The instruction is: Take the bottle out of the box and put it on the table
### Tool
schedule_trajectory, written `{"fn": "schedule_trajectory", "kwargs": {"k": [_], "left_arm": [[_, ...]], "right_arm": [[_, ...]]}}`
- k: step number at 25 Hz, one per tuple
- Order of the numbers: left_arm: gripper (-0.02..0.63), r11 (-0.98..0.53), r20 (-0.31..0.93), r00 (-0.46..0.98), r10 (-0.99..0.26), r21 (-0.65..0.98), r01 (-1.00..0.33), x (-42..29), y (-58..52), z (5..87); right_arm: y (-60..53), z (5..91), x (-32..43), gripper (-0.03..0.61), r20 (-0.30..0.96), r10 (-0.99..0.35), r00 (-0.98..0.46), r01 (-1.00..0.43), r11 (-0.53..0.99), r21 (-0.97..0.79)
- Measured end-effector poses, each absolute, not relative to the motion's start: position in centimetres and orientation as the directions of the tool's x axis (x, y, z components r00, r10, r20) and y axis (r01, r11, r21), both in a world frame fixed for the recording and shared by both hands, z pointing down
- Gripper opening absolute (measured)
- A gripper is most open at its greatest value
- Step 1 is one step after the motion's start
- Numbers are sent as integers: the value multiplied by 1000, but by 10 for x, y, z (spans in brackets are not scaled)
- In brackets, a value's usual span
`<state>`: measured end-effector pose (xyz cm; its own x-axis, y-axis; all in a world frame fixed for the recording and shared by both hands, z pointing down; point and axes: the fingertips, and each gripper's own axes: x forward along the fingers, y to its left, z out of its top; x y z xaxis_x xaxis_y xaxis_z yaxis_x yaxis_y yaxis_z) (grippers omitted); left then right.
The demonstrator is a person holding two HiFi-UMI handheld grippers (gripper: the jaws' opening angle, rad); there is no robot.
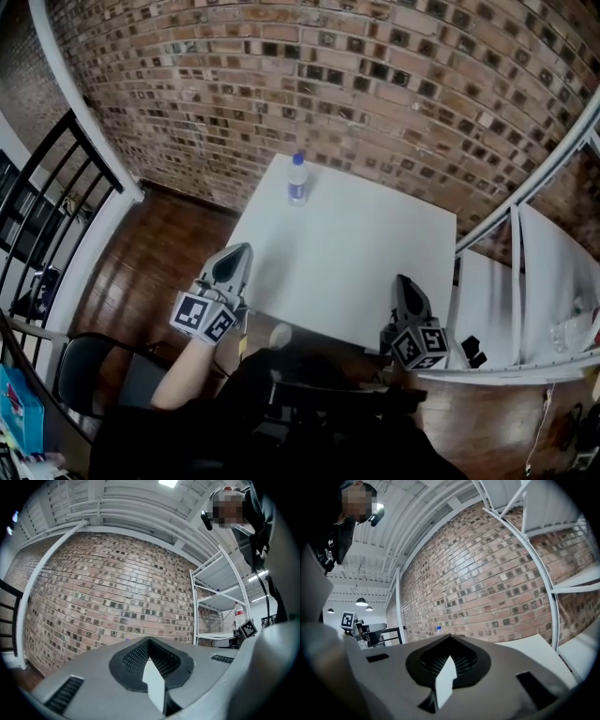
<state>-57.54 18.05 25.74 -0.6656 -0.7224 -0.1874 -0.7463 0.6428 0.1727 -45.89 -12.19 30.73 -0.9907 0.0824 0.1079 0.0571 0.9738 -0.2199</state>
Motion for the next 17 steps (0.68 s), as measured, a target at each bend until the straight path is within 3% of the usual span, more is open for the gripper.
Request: {"fn": "schedule_trajectory", "kwargs": {"k": [17], "left_arm": [[5,611,-194,-643,-741,201,-765,-578,171,271]], "right_arm": [[-139,301,-459,2,100,52,-994,33,981,-189]]}}
